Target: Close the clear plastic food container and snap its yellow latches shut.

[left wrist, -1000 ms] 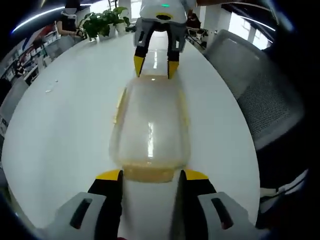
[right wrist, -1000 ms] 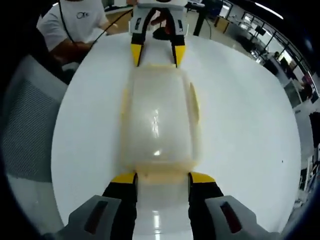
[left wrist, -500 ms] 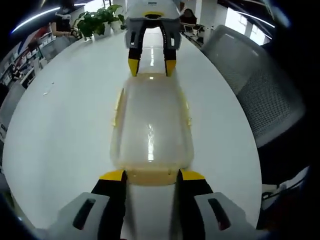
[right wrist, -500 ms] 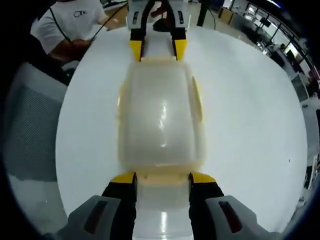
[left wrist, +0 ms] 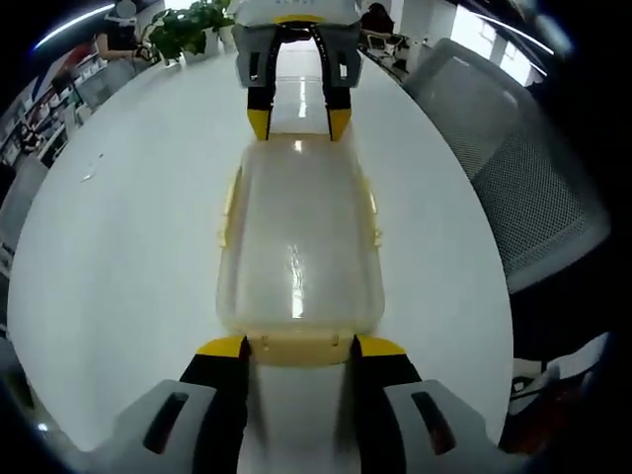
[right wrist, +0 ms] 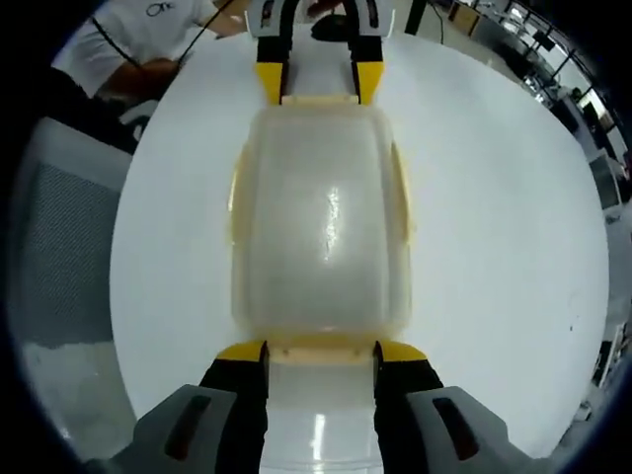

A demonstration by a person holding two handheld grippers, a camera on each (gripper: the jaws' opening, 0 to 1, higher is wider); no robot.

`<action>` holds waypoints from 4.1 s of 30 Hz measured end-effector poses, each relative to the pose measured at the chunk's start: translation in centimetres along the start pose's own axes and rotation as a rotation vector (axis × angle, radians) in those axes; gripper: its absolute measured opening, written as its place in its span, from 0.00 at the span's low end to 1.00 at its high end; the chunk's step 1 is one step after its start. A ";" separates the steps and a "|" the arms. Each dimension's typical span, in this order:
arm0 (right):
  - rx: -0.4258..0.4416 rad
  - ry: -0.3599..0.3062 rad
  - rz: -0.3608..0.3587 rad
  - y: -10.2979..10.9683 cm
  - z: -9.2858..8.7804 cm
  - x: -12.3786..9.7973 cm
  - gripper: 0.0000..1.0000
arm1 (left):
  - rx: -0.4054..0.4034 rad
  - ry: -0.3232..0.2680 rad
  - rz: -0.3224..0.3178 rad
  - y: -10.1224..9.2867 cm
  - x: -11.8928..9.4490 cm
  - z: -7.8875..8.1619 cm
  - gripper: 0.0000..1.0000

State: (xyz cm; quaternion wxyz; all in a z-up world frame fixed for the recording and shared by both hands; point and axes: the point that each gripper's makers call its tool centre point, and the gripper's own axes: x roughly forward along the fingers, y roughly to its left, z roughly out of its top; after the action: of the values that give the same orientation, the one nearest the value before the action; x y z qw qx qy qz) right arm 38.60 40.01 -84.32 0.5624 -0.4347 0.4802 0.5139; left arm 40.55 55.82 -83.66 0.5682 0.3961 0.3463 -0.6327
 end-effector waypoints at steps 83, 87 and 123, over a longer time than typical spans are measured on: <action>0.000 -0.231 -0.056 0.6 -5.7 -10.9 0.40 | -0.030 -0.046 0.014 -0.6 -5.5 11.0 0.39; 0.005 -0.231 -0.054 0.6 -6.6 -10.9 0.40 | -0.031 -0.055 0.009 -0.6 -5.0 11.8 0.39; 0.019 -0.207 -0.049 0.5 -14.7 -11.6 0.40 | -0.026 -0.080 -0.009 -0.2 -1.0 18.8 0.39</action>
State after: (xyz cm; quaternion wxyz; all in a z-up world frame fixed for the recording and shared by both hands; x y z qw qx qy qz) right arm 36.64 23.77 -75.27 0.6254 -0.3858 0.4135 0.5376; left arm 38.34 39.57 -74.39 0.5838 0.3614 0.3334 -0.6461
